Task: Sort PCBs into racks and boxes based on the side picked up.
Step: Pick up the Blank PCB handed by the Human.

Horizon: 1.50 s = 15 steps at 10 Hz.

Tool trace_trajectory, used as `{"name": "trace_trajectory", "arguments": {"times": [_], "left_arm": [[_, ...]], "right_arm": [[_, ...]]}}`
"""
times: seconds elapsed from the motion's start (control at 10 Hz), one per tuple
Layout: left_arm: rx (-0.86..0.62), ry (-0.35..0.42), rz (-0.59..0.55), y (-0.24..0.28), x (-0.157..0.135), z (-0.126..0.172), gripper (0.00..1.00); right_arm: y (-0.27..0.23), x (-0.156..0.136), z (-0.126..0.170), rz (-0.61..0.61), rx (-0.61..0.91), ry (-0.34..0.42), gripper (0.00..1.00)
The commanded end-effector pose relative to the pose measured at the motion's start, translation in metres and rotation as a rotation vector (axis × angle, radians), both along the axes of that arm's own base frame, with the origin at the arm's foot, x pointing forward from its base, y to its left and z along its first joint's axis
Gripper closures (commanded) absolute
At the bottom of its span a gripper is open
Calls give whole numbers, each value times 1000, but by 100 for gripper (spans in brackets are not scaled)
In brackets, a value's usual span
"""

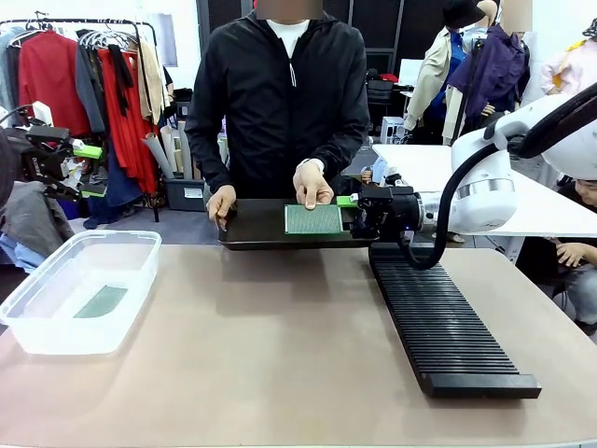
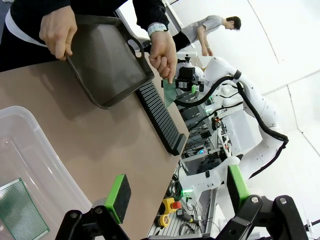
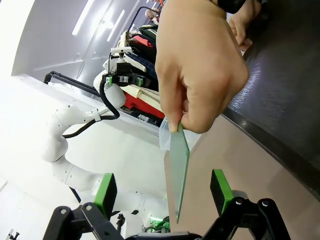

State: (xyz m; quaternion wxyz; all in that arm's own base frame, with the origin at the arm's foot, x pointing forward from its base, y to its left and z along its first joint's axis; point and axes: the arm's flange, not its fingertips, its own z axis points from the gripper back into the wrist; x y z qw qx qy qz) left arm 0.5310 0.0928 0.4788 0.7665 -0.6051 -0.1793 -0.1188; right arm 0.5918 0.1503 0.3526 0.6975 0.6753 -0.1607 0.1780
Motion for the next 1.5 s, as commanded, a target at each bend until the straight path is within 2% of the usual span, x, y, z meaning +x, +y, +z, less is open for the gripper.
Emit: {"name": "trace_trajectory", "arguments": {"times": [0.0, 0.5, 0.7, 0.9, 1.4], "left_arm": [[-6, -12, 3, 1, -1, 2, 0], [-6, -12, 3, 1, -1, 2, 0], [-6, -12, 3, 1, -1, 2, 0], [-6, -12, 3, 1, -1, 2, 0], [-6, -12, 3, 1, -1, 2, 0]], "right_arm": [[11, 16, 7, -25, 9, 17, 0], [15, 28, 5, -45, 15, 35, 0], [19, 28, 4, -38, 9, 33, 5], [18, 28, 5, -37, 7, 33, 17], [16, 36, 6, -28, -21, 49, 56]]}}
